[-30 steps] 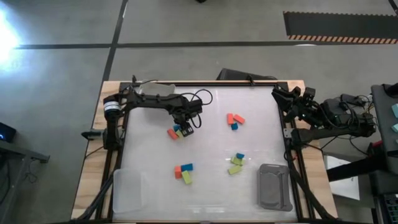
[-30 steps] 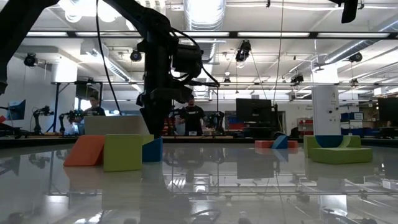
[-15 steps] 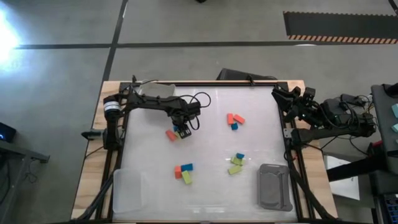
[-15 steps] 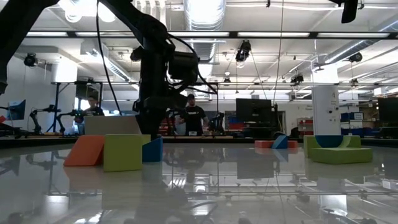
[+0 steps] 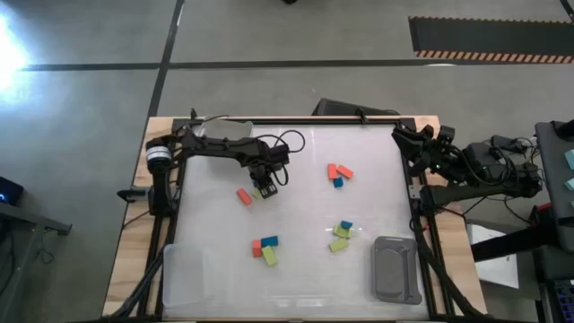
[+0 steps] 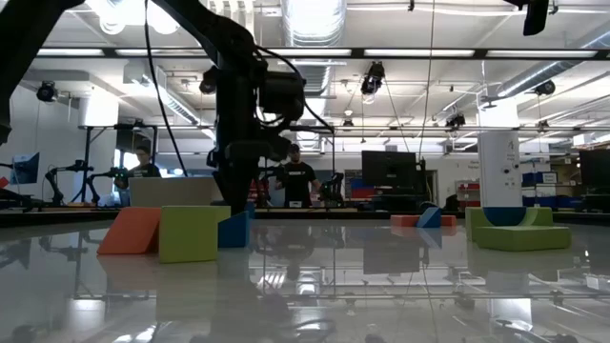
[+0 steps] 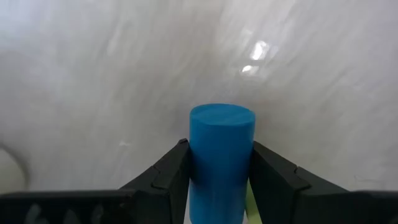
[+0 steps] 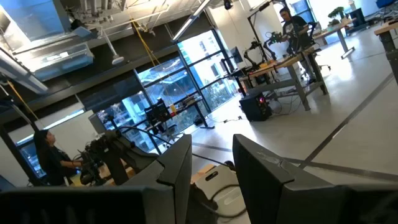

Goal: Sort & place blocks by color
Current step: Put the blue block into the white bin

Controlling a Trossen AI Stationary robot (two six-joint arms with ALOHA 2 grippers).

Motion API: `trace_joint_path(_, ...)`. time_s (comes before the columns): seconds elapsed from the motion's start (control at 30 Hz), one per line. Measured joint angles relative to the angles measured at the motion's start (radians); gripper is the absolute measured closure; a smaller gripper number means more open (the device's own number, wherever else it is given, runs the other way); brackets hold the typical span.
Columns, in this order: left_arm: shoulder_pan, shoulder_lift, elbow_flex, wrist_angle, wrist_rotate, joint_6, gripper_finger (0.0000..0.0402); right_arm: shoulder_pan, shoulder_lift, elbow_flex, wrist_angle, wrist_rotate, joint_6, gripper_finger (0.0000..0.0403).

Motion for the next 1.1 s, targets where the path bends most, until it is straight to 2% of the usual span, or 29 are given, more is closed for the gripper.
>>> trace_joint_path(0.3,0.0,-0.175,0.018,-0.04,0.0,0.007,0.0277,0.0,0.0,0.0,0.0,0.0,-0.002,0.0296)
trace_joint_path(0.53,0.024,-0.301,0.114,-0.223,-0.004,0.165,0.0277,0.0,0.0,0.0,0.0,0.0,0.0,0.0296)
trace_joint_path(0.8,0.154,-0.325,0.241,-0.44,-0.009,0.467,0.0277,0.0,0.0,0.0,0.0,0.0,0.0,0.0296)
trace_joint_path(1.1,0.375,-0.315,0.248,-0.487,0.027,1.022,0.0277,0.0,0.0,0.0,0.0,0.0,0.0,0.0296)
